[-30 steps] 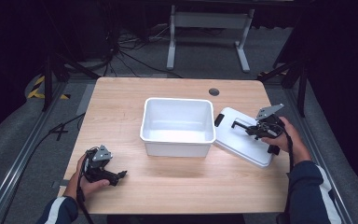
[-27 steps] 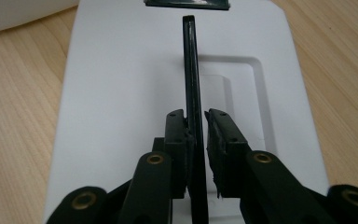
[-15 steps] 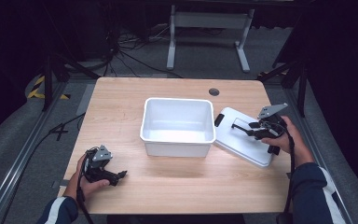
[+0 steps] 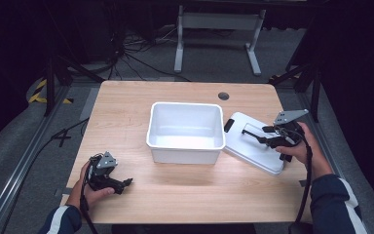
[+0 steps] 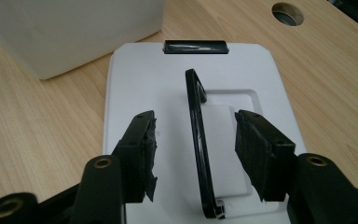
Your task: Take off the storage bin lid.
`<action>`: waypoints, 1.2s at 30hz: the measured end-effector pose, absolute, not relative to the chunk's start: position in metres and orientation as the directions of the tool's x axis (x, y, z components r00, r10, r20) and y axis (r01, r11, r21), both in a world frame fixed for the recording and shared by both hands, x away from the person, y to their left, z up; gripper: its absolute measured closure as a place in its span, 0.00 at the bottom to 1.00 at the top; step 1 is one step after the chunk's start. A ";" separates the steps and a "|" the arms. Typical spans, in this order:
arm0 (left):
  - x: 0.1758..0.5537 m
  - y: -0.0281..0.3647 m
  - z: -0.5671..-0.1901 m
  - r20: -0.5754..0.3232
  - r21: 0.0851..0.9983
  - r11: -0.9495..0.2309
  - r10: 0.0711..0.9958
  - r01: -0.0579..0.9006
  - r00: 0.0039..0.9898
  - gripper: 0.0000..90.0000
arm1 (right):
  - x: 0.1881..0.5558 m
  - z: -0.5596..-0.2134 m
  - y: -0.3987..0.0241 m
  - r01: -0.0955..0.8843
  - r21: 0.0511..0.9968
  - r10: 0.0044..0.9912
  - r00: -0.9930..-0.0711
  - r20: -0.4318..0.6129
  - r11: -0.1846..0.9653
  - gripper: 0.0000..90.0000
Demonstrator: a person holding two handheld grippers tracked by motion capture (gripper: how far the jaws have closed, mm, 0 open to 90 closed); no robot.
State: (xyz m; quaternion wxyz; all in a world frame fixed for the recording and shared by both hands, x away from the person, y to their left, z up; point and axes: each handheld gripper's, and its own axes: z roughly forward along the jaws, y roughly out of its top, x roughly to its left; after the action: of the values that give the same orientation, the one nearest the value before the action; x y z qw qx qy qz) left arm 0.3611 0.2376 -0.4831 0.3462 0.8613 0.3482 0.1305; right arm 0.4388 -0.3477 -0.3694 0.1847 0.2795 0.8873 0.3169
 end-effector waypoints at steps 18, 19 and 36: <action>0.361 0.238 -0.483 -0.016 0.687 -0.518 0.690 0.509 0.724 0.00 | 0.399 -0.367 -0.364 0.394 0.706 0.674 -0.721 -0.160 0.589 0.31; 0.361 0.238 -0.483 -0.016 0.687 -0.518 0.690 0.509 0.723 0.00 | 0.396 -0.368 -0.364 0.396 0.706 0.679 -0.716 -0.164 0.588 0.30; 0.361 0.238 -0.483 -0.015 0.688 -0.518 0.690 0.509 0.723 0.00 | 0.347 -0.394 -0.384 0.383 0.749 0.710 -0.686 -0.162 0.541 0.27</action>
State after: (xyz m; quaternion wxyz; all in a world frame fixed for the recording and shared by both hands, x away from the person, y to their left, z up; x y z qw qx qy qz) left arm 0.3610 0.2376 -0.4831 0.3461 0.8613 0.3480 0.1312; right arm 0.3471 -0.3835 -0.3944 0.2305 0.3224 0.8469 0.3545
